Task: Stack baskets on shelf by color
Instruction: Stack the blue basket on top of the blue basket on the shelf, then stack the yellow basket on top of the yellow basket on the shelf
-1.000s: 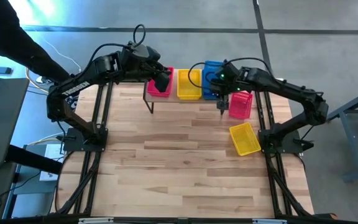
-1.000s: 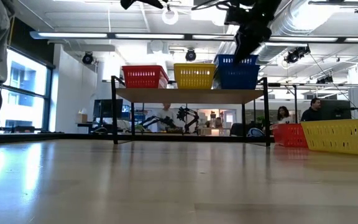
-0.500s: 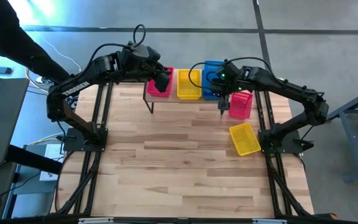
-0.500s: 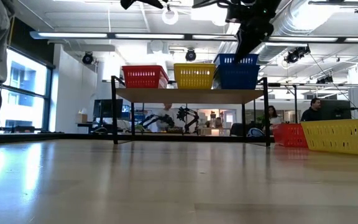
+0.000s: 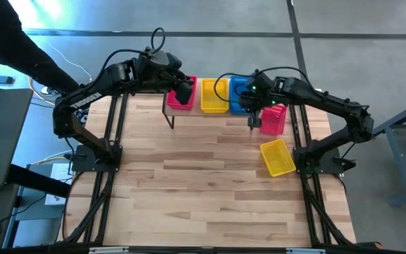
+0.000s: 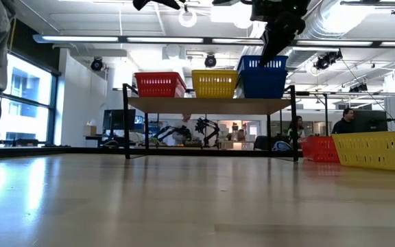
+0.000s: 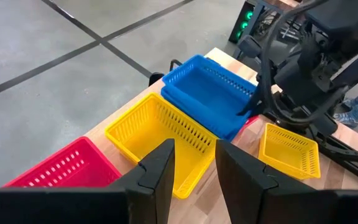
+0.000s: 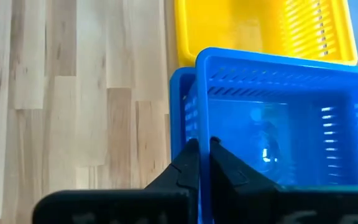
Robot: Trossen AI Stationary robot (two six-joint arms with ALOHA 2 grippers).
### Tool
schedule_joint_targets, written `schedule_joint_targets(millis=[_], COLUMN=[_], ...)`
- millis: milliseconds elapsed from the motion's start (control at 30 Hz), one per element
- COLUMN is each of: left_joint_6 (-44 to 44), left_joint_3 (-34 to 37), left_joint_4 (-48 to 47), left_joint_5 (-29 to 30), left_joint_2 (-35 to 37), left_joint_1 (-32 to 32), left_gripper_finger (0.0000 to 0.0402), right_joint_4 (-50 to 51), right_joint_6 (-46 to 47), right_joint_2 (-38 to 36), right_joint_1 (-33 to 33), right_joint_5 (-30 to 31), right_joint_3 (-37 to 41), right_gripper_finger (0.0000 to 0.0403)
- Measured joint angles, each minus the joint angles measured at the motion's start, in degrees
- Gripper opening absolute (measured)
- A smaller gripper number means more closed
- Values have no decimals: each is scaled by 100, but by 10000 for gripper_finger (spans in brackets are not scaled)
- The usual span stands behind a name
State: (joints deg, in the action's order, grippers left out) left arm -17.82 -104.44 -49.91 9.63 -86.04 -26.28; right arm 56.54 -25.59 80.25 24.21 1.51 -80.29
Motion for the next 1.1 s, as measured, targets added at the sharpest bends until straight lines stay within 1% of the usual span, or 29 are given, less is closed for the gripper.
schedule_joint_targets(millis=[100, 200, 300, 467, 667, 767, 933, 1100], left_joint_6=[-2, -15, -20, -21, -105, -105, -105, -23], left_joint_3=[2, 2, 2, 2, 2, 2, 2, 2], left_joint_4=[0, 0, 0, 0, 0, 0, 0, -1], left_joint_5=[0, -2, -2, -2, -9, -9, -21, -290], left_joint_2=[0, 0, 0, -2, -2, -2, -2, -2], left_joint_1=[0, 0, 0, 0, 1, 0, 0, 0], left_gripper_finger=[106, 106, 106, 106, 106, 106, 106, 106], right_joint_4=[21, 12, 20, 19, 17, 24, 169, 547], right_joint_6=[17, 113, 138, 264, 346, 599, 1081, 1727], right_joint_2=[0, 0, 0, 0, -117, -292, -631, -967], right_joint_1=[18, 15, 17, 17, 15, 13, 12, 0], right_joint_5=[36, 276, 297, 438, 442, 428, 424, 396], right_joint_3=[0, 0, 0, 0, 0, 0, 0, 0], right_gripper_finger=[4, 5, 11, 45, 89, 99, 101, 101])
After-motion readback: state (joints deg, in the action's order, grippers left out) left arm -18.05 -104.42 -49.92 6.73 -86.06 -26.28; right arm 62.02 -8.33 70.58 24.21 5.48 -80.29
